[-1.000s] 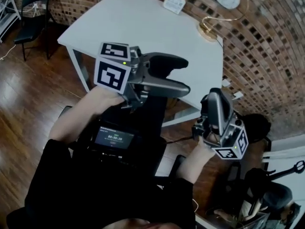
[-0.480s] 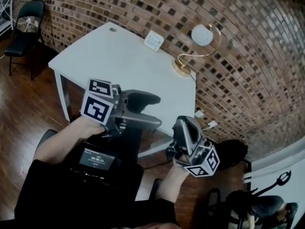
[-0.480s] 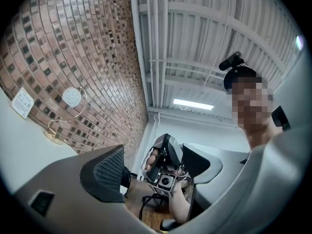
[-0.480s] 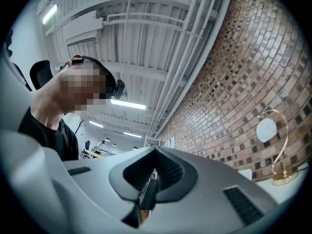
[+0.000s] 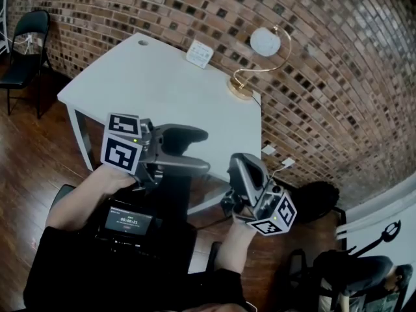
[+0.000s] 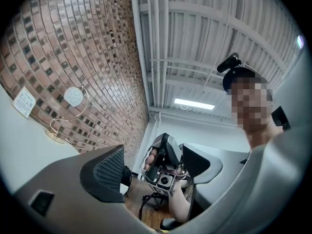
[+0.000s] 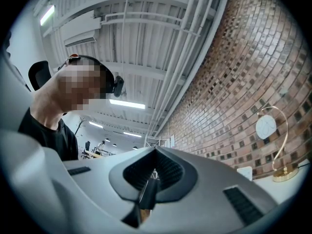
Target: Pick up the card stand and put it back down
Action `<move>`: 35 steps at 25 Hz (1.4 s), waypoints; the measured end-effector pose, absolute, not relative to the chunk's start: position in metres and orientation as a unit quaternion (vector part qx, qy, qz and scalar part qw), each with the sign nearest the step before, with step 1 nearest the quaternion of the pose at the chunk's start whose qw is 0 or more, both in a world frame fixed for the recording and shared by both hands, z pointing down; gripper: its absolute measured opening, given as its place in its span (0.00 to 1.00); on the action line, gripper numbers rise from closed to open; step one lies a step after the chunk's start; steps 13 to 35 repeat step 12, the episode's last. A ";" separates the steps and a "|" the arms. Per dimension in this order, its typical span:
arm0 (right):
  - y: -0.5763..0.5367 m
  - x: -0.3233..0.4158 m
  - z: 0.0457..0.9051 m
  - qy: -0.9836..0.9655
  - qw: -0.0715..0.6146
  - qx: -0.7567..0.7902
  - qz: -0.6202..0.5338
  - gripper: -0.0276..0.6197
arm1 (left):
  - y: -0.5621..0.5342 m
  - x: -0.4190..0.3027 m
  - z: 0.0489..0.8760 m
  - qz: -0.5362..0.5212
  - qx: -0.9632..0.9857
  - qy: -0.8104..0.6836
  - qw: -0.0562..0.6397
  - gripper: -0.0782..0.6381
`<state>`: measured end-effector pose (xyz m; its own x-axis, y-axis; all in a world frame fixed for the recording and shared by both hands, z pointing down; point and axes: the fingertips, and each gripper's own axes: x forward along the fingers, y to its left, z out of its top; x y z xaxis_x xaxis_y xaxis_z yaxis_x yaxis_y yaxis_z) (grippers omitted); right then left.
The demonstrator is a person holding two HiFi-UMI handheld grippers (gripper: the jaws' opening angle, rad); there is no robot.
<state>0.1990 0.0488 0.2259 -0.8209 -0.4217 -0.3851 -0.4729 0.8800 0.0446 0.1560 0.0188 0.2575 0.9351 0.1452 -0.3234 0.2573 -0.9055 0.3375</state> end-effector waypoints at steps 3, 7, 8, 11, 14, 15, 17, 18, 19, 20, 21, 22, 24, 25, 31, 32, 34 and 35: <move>0.047 0.198 0.225 0.952 0.185 -0.237 0.065 0.07 | 0.017 0.154 0.256 -0.146 0.965 0.103 0.194 0.63; 0.043 0.198 0.226 0.952 0.183 -0.238 0.058 0.07 | 0.014 0.154 0.258 -0.146 0.964 0.099 0.198 0.63; 0.042 0.198 0.227 0.952 0.182 -0.238 0.057 0.07 | 0.013 0.155 0.259 -0.146 0.964 0.098 0.199 0.63; 0.040 0.199 0.231 0.953 0.181 -0.238 0.054 0.07 | 0.010 0.155 0.263 -0.147 0.964 0.094 0.202 0.63; 0.039 0.198 0.233 0.953 0.180 -0.238 0.053 0.07 | 0.009 0.154 0.264 -0.148 0.964 0.093 0.203 0.63; 0.039 0.198 0.233 0.953 0.180 -0.238 0.053 0.07 | 0.009 0.154 0.264 -0.148 0.964 0.093 0.203 0.63; 0.039 0.198 0.233 0.953 0.180 -0.238 0.053 0.07 | 0.009 0.154 0.264 -0.148 0.964 0.093 0.203 0.63; 0.039 0.198 0.233 0.953 0.180 -0.238 0.053 0.07 | 0.009 0.154 0.264 -0.148 0.964 0.093 0.203 0.63; 0.039 0.198 0.233 0.953 0.180 -0.238 0.053 0.07 | 0.009 0.154 0.264 -0.148 0.964 0.093 0.203 0.63; 0.039 0.198 0.233 0.953 0.180 -0.238 0.053 0.07 | 0.009 0.154 0.264 -0.148 0.964 0.093 0.203 0.63; 0.039 0.198 0.233 0.953 0.180 -0.238 0.053 0.07 | 0.009 0.154 0.264 -0.148 0.964 0.093 0.203 0.63; 0.039 0.198 0.233 0.953 0.180 -0.238 0.053 0.07 | 0.009 0.154 0.264 -0.148 0.964 0.093 0.203 0.63; 0.039 0.198 0.233 0.953 0.180 -0.238 0.053 0.07 | 0.009 0.154 0.264 -0.148 0.964 0.093 0.203 0.63; 0.039 0.198 0.233 0.953 0.180 -0.238 0.053 0.07 | 0.009 0.154 0.264 -0.148 0.964 0.093 0.203 0.63; 0.039 0.198 0.233 0.953 0.180 -0.238 0.053 0.07 | 0.009 0.154 0.264 -0.148 0.964 0.093 0.203 0.63; 0.039 0.198 0.233 0.953 0.180 -0.238 0.053 0.07 | 0.009 0.154 0.264 -0.148 0.964 0.093 0.203 0.63; 0.039 0.198 0.233 0.953 0.180 -0.238 0.053 0.07 | 0.009 0.154 0.264 -0.148 0.964 0.093 0.203 0.63; 0.039 0.198 0.233 0.953 0.180 -0.238 0.053 0.07 | 0.009 0.154 0.264 -0.148 0.964 0.093 0.203 0.63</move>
